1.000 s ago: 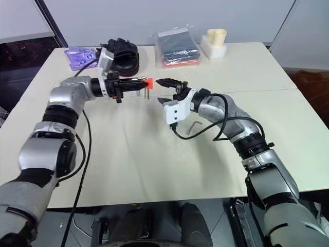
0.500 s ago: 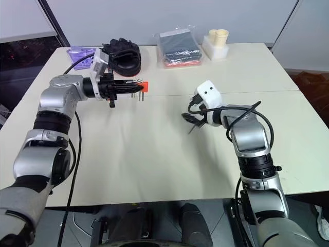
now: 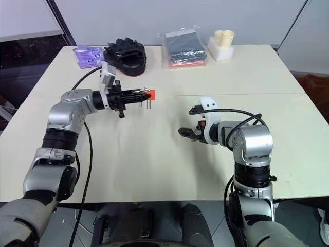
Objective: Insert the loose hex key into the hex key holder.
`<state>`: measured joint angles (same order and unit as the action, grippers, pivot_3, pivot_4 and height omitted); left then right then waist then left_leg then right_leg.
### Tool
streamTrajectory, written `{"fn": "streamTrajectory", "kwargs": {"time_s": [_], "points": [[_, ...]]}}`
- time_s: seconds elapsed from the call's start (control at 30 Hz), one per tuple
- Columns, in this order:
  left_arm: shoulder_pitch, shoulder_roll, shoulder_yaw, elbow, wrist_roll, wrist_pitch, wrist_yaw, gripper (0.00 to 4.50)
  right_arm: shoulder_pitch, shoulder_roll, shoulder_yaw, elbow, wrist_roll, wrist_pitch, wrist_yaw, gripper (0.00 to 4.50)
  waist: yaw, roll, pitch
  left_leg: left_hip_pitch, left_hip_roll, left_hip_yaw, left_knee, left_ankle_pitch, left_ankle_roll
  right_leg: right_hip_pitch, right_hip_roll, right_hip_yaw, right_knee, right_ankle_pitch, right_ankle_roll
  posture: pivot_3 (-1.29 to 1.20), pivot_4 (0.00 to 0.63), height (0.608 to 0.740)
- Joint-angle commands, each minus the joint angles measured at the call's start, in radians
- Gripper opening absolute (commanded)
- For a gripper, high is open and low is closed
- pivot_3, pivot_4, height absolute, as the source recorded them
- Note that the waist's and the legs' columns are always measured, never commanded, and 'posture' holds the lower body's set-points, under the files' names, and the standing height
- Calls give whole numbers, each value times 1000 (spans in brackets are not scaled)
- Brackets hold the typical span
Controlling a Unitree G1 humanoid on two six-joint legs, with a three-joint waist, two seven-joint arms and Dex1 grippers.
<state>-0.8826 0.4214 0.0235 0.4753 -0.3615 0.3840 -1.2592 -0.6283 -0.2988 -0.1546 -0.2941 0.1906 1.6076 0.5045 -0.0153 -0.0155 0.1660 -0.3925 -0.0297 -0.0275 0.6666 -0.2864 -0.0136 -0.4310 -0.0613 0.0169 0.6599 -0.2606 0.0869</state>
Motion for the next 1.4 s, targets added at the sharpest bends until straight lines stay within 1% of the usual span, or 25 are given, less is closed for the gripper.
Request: {"fn": "streamTrajectory", "kwargs": {"time_s": [0.03, 0.27, 0.37, 0.63, 0.73, 0.8, 0.9, 0.97, 1.1, 1.2, 1.3, 1.4], "points": [[-2, -4, 11, -38, -23, -8, 9, 0, -33, 23, -46, 34, -3, 7, -72, 4474, -2, 0, 0, 0, 0, 0, 0, 0, 0, 0, 0, 0, 0, 0, 0, 0, 150, 740], [9, -12, 7, -43, -21, -14, 11, 0, -84, 90, -86, 118, -4, 3, -163, 4474, -3, 0, 0, 0, 0, 0, 0, 0, 0, 0, 0, 0, 1, 0, 0, 0, 150, 740], [10, -9, 9, -34, -21, -21, 8, 0, -94, 116, -80, 196, -18, -56, -206, 4474, -3, 0, 0, 0, 0, 0, 0, 0, 0, 0, 0, 0, 1, 0, 0, 0, 150, 740], [32, -13, 16, -47, -27, -28, 26, 0, -77, 128, -50, 326, -33, -170, -279, 4474, -4, -1, -2, 3, 0, 0, 0, 0, 0, 3, 0, 0, 1, 0, 0, 0, 150, 740], [43, -13, 20, -53, -32, -29, 36, 0, -73, 129, -32, 348, -32, -189, -292, 3677, -5, -1, -2, 4, 0, 0, 0, 0, 0, 3, 0, 0, 1, 0, 0, 0, 150, 740], [47, -11, 23, -55, -35, -29, 41, 0, -62, 126, -13, 351, -30, -196, -298, 2666, -5, -2, -2, 4, 0, 0, 0, 0, 0, 3, 0, 0, 1, 0, 0, 0, 150, 740], [48, -7, 24, -53, -39, -33, 48, 0, -33, 120, 24, 351, -32, -211, -301, 1021, -7, -2, -2, 4, 0, 0, 0, 0, 0, 3, 0, 0, 1, 0, 0, 0, 150, 740], [48, -4, 24, -50, -40, -37, 50, 0, -8, 118, 47, 364, -39, -233, -307, 48, -9, -2, -3, 4, 1, 0, 0, 0, 0, 3, 1, 0, 1, 0, 0, 0, 150, 740], [50, 0, 23, -51, -41, -38, 50, 0, 11, 123, 69, 380, -37, -262, -309, 48, -10, -6, -6, 5, 1, 0, 0, 0, 0, 4, 1, 0, 1, 0, 0, 0, 150, 740], [48, 6, 22, -46, -40, -40, 45, 0, 0, 124, 62, 380, -35, -285, -313, 48, -10, -8, -7, 5, 1, 0, 0, 0, 0, 5, 1, 0, 1, 0, 0, 0, 150, 740], [39, 13, 18, -35, -36, -41, 38, 0, -58, 82, 71, 355, -41, -391, -289, 48, -19, -8, -7, 5, 1, 0, 0, 0, 0, 5, 1, 0, 1, 0, 0, 0, 150, 740], [19, 17, 12, -8, -30, -48, 27, 0, -159, 81, 12, 327, -8, -516, -281, 48, -25, -5, -5, 5, 1, 0, 0, 0, 0, 4, 1, 0, 1, 0, 0, 0, 150, 740]]}}
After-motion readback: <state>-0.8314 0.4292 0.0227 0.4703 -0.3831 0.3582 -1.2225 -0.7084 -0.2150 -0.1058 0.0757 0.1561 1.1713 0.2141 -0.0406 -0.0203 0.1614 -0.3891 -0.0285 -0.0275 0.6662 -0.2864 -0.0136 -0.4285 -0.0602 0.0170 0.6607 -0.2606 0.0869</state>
